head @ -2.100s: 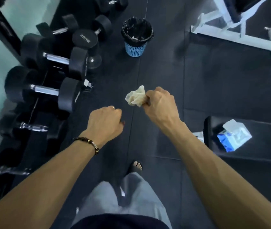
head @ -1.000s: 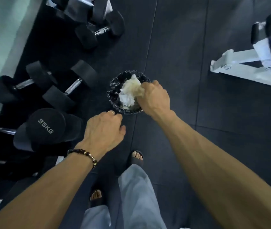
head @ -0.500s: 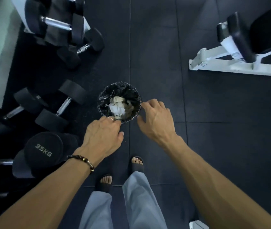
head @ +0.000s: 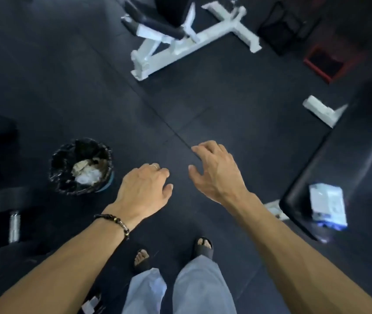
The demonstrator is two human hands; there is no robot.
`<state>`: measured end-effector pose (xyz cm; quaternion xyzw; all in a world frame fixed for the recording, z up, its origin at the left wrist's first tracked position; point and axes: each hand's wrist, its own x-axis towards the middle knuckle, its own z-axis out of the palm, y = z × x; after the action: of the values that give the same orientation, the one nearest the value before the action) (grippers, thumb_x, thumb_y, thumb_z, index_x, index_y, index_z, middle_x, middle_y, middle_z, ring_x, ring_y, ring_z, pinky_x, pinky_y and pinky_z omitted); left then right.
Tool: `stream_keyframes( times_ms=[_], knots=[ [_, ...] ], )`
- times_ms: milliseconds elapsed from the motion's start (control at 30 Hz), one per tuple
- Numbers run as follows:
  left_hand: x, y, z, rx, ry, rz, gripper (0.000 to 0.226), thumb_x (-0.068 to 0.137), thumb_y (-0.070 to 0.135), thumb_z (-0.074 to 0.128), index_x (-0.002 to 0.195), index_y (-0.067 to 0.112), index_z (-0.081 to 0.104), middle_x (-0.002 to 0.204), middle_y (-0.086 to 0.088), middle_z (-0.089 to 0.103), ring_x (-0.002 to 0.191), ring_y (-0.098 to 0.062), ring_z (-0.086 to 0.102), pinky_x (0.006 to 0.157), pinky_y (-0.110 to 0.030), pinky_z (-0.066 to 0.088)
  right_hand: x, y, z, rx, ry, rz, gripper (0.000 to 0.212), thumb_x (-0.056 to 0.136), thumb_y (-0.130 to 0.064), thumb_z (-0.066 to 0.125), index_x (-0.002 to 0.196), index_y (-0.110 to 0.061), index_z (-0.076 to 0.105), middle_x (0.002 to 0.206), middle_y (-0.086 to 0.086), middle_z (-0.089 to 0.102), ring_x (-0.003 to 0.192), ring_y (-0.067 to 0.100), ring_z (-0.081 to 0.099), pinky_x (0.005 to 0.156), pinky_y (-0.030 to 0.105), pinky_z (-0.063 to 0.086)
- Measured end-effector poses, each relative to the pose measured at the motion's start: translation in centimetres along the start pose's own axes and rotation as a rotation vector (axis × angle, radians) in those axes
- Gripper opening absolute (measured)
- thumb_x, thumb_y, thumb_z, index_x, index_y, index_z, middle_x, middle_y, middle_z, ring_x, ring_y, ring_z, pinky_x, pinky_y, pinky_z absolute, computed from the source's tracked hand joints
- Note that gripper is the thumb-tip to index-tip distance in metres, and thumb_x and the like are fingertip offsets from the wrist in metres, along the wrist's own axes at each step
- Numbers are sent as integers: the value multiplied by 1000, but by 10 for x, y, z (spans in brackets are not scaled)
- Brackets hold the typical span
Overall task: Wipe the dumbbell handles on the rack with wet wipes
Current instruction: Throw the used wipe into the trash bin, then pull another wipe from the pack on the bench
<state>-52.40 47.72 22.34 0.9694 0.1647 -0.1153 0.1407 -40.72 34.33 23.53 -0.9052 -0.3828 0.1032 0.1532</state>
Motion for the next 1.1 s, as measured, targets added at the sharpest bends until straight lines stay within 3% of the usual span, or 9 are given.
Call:
stream_keyframes(
  times_ms=[167,333,533,667,900,1100],
  knots=[
    [20,108,19,36,-49,240,33,98,42,49,117,19,63,108,3,61,98,-19,61,77,-33,48,-83,97,-36,-5,88,274,40,91,-25,66,127,-10,62,127,8,58,109,31,56,91,48,49],
    [37,230,57,112,-95,456,37,101,43,42,124,20,58,116,5,59,106,-17,57,85,-31,46,-165,198,-56,58,214,483,38,85,-20,71,120,-6,66,117,12,61,101,37,58,83,50,52],
    [53,369,118,196,-153,543,37,102,42,40,126,21,57,119,5,57,109,-16,55,86,-30,44,-230,332,-71,115,222,601,30,87,-20,69,112,-3,66,115,11,61,99,35,56,78,45,50],
    [70,443,157,241,-210,545,36,102,40,39,127,21,57,120,4,57,107,-18,56,83,-29,42,-256,416,-74,154,194,662,35,88,-20,69,120,-6,65,121,11,61,103,36,55,84,47,50],
    [123,506,239,266,-217,560,33,101,40,40,124,22,57,120,4,56,107,-16,55,78,-27,41,-259,529,-43,183,112,688,40,92,-24,64,131,-12,61,128,5,56,113,28,52,94,42,45],
    [184,526,299,261,-142,589,32,96,39,50,118,19,61,119,-2,59,105,-21,57,87,-36,45,-227,588,-1,186,57,691,40,92,-25,63,130,-14,60,129,5,54,117,27,51,94,40,45]
  ],
)
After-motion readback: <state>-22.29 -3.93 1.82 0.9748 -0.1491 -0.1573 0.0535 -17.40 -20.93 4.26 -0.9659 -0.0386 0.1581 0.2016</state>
